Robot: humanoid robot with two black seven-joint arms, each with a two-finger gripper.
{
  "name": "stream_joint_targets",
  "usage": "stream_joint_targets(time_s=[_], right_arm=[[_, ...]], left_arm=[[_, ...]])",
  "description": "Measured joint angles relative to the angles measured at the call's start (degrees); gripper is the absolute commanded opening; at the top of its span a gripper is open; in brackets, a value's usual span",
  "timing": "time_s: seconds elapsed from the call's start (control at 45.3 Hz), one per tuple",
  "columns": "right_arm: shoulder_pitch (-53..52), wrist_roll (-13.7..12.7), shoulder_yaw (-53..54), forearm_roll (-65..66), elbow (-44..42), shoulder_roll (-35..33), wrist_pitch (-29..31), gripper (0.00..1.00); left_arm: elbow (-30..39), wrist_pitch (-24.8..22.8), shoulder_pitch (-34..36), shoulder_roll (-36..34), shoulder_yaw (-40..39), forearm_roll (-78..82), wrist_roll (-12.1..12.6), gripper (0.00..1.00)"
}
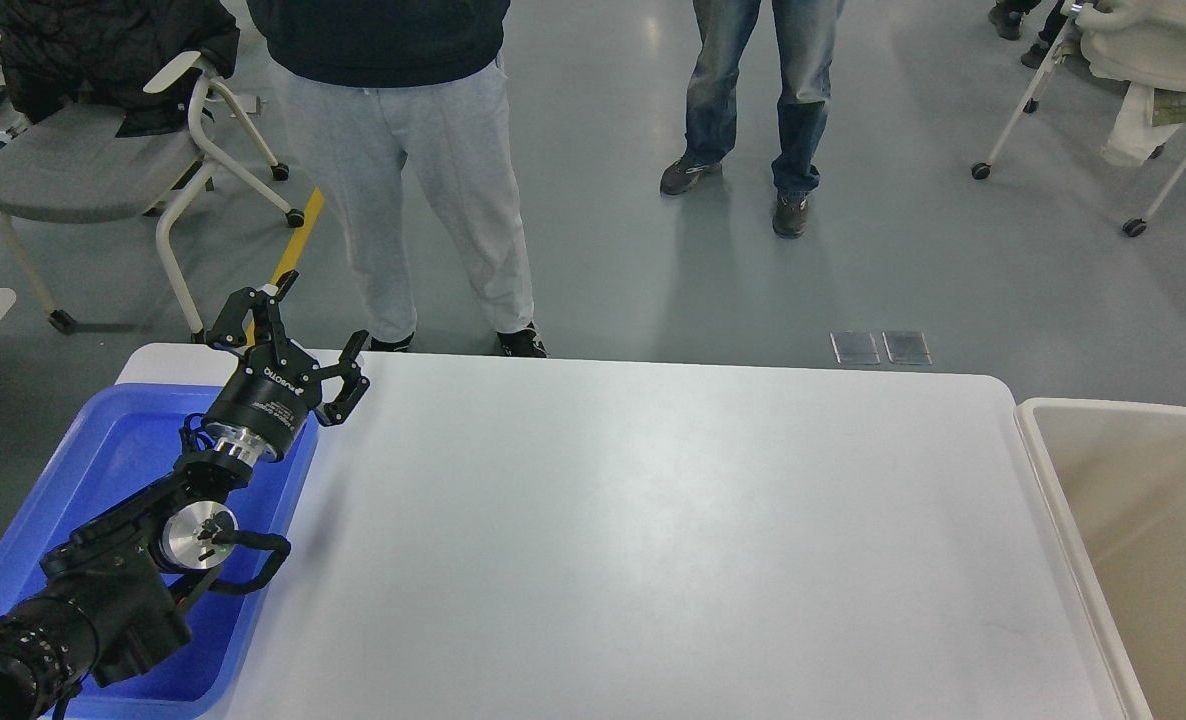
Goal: Tidy desktop
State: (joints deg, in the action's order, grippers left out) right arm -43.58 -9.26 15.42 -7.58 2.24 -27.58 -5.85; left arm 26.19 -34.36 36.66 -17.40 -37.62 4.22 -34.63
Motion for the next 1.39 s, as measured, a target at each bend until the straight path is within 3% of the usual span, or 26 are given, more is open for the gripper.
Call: stream_joint_targets(time_s=[0.353,0.551,0.86,1.081,1.39], right_arm=[[-8.01,1.09,0.84,-0.04,4.34,-0.21,0.59,1.0],[-11.47,3.3,7.87,-0.37,14.72,-2.15,3.39,1.0],[-11.21,4.6,22.41,-0.56,33.36,-3.47,11.28,1.0],[-9.87,4.89,27.28,-0.58,40.5,0.71,14.68,1.0],[-5.51,5.87,30.57,-0.48,43.19,10.47,17.75,1.0]], left_arm=[[0.0,0.0,0.04,0.0,0.0,0.0,0.0,1.0],[0.01,0.0,0.07,0.01,0.0,0.0,0.0,1.0],[0.0,0.0,0.07,0.0,0.0,0.0,0.0,1.0],[0.0,0.0,0.07,-0.01,0.0,0.0,0.0,1.0],[-0.01,0.0,0.07,0.0,0.0,-0.01,0.0,1.0]])
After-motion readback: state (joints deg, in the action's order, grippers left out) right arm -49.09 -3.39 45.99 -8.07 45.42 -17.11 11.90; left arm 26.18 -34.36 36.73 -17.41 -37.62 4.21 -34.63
